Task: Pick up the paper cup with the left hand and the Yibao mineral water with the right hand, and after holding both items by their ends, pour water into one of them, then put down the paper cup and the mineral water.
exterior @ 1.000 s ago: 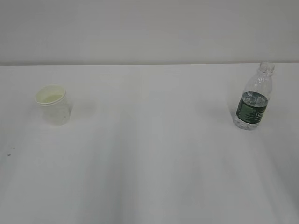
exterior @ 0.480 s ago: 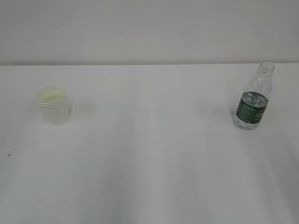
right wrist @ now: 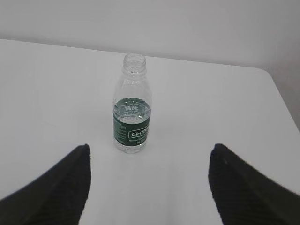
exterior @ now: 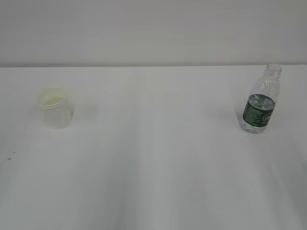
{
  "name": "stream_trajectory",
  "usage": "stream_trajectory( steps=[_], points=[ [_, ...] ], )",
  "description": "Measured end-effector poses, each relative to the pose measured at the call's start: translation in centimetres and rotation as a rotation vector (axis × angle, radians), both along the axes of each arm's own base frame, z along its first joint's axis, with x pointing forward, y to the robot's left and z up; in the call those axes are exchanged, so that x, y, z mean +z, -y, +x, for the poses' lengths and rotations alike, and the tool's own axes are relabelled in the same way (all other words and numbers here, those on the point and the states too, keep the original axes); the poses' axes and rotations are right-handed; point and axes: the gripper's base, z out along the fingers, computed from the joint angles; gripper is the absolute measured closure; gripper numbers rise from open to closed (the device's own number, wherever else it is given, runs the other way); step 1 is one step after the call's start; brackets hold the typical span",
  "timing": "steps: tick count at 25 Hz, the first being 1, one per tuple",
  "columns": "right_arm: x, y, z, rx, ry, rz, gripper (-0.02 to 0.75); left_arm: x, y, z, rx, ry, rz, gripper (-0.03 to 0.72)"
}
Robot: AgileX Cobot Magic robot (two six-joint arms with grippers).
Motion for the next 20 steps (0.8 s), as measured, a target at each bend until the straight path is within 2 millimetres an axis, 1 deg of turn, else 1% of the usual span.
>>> stream_trajectory(
  steps=[9, 20],
  points=[
    [-0.03, 0.01, -0.01, -0.001, -0.003, 0.001, 0.146, -0.25, -0.02, -0.07, 0.004, -0.029, -0.007, 0.241],
    [-0.04, 0.02, -0.02, -0.002, -0.005, -0.001, 0.146, -0.73, 0.4, -0.26, 0.017, -0.099, -0.199, 0.242]
  ],
)
